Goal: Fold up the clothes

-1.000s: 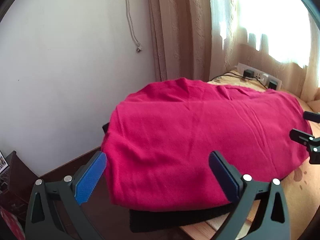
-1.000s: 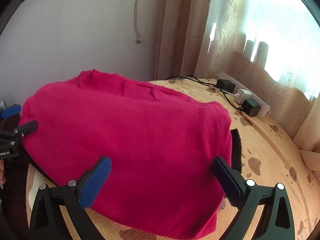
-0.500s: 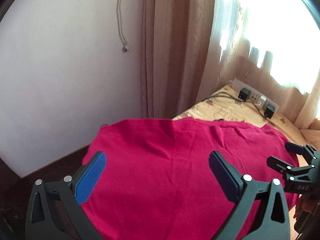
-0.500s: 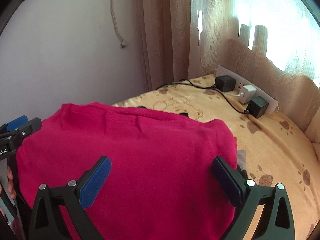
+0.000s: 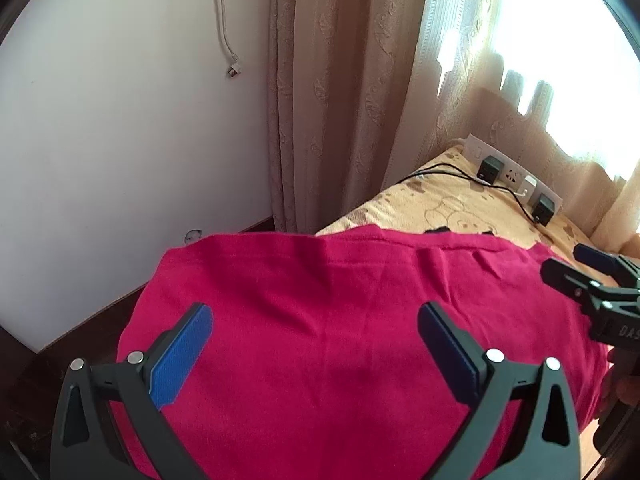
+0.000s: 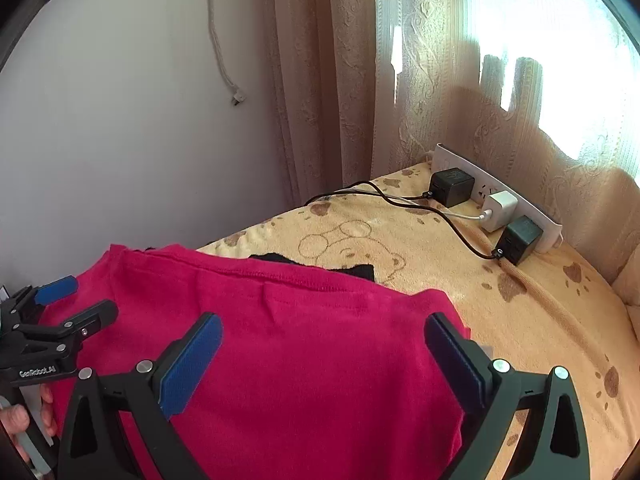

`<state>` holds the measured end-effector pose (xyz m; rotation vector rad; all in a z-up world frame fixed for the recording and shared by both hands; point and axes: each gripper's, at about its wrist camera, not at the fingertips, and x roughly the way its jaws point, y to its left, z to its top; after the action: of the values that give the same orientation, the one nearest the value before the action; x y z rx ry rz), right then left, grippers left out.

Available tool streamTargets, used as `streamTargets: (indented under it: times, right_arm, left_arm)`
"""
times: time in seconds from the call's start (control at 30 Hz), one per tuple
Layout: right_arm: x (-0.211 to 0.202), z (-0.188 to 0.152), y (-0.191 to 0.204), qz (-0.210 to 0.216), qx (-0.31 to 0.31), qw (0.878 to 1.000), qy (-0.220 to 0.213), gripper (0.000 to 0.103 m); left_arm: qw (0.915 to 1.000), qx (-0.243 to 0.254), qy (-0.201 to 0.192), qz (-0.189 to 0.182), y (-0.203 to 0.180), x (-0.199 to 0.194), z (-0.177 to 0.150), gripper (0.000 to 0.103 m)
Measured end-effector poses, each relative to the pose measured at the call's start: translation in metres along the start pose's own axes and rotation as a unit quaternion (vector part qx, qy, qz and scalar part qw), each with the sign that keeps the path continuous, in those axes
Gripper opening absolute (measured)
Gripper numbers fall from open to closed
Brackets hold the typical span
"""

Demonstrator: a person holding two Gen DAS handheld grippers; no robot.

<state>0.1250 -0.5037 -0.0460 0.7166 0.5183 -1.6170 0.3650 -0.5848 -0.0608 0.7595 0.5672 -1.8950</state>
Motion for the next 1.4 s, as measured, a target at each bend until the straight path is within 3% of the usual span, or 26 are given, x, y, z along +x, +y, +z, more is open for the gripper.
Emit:
streamTargets:
  times: [0.1, 0.2, 0.43, 0.5, 0.67, 0.83, 1.0, 1.2, 1.3, 1.4]
  right_arm:
    - [0.031, 0.005, -0.003, 0.005, 0.020, 0.999, 0.043, 0.103]
    - [0.065, 0.005, -0.008, 0.013, 0.039, 0.995, 0.096, 0.103]
    - [0.074, 0.000, -0.001, -0.002, 0.014, 0.995, 0.101, 0.103]
    - [0.071, -0.001, -0.003, 0.001, 0.017, 0.996, 0.089, 0.103]
    - [0.028, -0.008, -0.015, 0.018, 0.059, 0.998, -0.001, 0.103]
    - [-0.028, -0.025, -0.029, 0.019, 0.099, 0.993, -0.059, 0.103]
    - [-0.060, -0.043, -0.031, -0.013, 0.084, 0.993, -0.080, 0.103]
    - [-0.088, -0.067, -0.038, -0.009, 0.104, 0.990, -0.091, 0.103]
    - [-0.103, -0.078, -0.038, -0.017, 0.102, 0.990, -0.100, 0.103]
    - [-0.119, -0.089, -0.032, -0.022, 0.089, 0.990, -0.107, 0.103]
  left_arm:
    - [0.9998, 0.009, 0.015, 0.012, -0.007, 0.021, 0.012, 0.103]
    - [0.9982, 0.008, 0.058, 0.012, -0.006, 0.048, 0.009, 0.103]
    - [0.9974, 0.018, 0.065, 0.025, -0.011, 0.057, 0.001, 0.103]
    - [0.9971, 0.019, 0.068, 0.027, -0.012, 0.057, 0.001, 0.103]
    - [0.9984, -0.003, 0.044, 0.034, -0.007, 0.047, 0.000, 0.103]
    - [0.9978, -0.063, -0.017, -0.016, 0.002, 0.007, -0.006, 0.103]
    - [0.9958, -0.067, -0.043, -0.045, -0.010, -0.020, -0.019, 0.103]
    - [0.9983, -0.046, -0.032, -0.014, -0.028, -0.037, -0.037, 0.103]
    - [0.9961, -0.055, -0.036, -0.059, -0.025, -0.054, -0.050, 0.103]
    - [0.9857, -0.067, -0.051, -0.146, -0.019, -0.071, -0.069, 0.103]
